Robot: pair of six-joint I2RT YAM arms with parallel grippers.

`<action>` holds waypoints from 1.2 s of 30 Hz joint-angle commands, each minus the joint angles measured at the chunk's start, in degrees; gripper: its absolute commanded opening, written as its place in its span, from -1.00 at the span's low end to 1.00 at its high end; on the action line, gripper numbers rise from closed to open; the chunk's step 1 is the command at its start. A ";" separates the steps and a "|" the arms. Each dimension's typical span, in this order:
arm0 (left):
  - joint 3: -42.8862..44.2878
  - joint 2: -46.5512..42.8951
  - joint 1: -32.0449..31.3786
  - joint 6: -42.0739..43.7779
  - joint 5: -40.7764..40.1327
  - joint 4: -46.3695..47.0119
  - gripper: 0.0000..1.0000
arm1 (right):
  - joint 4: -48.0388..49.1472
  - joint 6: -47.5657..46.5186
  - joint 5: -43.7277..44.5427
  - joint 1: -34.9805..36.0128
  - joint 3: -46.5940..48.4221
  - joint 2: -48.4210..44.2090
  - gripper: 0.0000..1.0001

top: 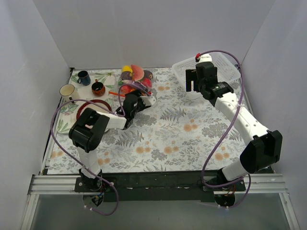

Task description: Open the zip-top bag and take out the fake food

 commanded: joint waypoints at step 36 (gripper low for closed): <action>10.78 -17.78 1.53 -9.51 4.59 -20.94 -0.18 | 1.84 12.66 -4.68 -11.30 18.53 30.41 0.07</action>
